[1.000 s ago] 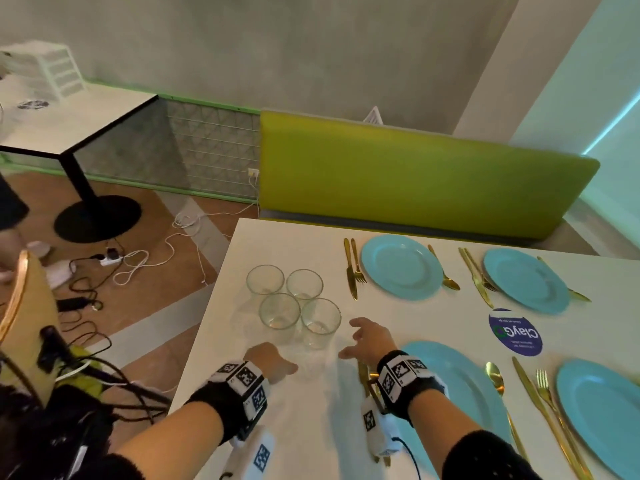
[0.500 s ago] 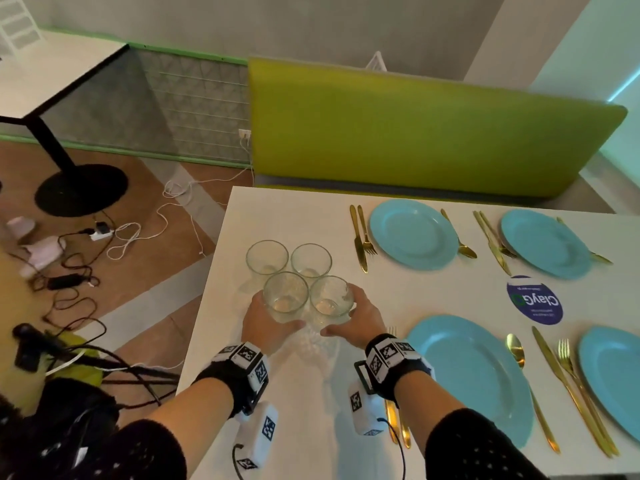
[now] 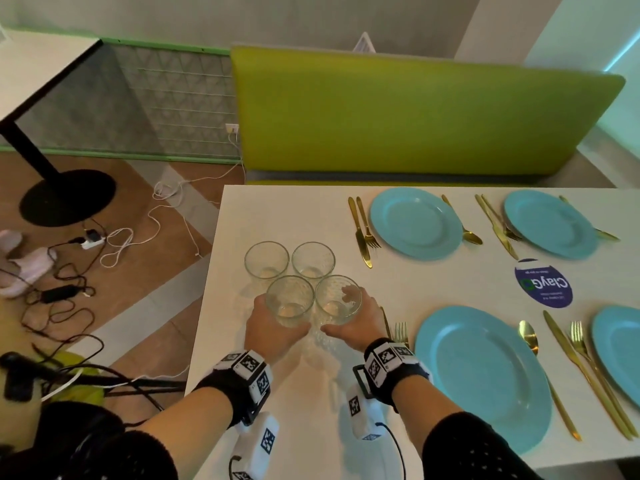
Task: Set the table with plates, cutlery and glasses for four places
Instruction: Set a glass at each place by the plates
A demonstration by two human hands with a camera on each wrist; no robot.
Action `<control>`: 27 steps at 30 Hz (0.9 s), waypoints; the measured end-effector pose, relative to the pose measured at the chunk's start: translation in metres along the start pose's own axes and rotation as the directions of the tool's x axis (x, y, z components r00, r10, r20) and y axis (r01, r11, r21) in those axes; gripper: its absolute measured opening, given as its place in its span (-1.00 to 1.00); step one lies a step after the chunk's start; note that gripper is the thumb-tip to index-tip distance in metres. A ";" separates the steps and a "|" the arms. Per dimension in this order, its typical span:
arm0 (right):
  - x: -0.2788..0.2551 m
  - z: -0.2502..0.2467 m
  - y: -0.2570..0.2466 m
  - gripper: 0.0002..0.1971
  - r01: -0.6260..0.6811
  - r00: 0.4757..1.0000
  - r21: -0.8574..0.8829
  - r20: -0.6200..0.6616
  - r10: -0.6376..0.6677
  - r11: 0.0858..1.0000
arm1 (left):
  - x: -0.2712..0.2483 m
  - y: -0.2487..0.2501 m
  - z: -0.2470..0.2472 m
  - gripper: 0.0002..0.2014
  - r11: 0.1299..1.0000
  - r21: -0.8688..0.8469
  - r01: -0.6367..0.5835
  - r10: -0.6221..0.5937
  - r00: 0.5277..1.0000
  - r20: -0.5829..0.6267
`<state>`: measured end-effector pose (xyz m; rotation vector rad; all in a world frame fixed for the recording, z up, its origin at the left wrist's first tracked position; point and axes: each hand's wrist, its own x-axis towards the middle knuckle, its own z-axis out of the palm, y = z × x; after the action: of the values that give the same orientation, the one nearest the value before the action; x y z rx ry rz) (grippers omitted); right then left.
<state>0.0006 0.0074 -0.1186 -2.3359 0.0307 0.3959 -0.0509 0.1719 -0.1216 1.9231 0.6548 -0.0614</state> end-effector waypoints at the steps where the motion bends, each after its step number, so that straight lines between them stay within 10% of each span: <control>1: -0.001 -0.003 0.001 -0.21 -0.002 1.000 -0.012 -0.005 0.002 1.000 | -0.002 0.001 0.000 -0.18 1.000 0.003 -0.012 0.011 1.000 0.010; 12: -0.003 -0.113 0.032 -0.26 -0.084 0.958 -0.022 -0.277 0.075 0.996 | -0.024 0.080 0.061 -0.11 0.960 0.042 -0.276 0.255 0.929 0.269; 27: 0.041 -0.340 0.191 -0.23 -0.410 0.730 0.189 -0.518 0.445 0.892 | -0.012 0.227 0.272 -0.22 0.921 0.044 -0.387 0.332 0.840 0.429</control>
<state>0.1058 -0.3605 -0.0343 -2.2887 0.8693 -0.0818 0.1120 -0.1348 -0.0494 2.0421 -0.0052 -0.2725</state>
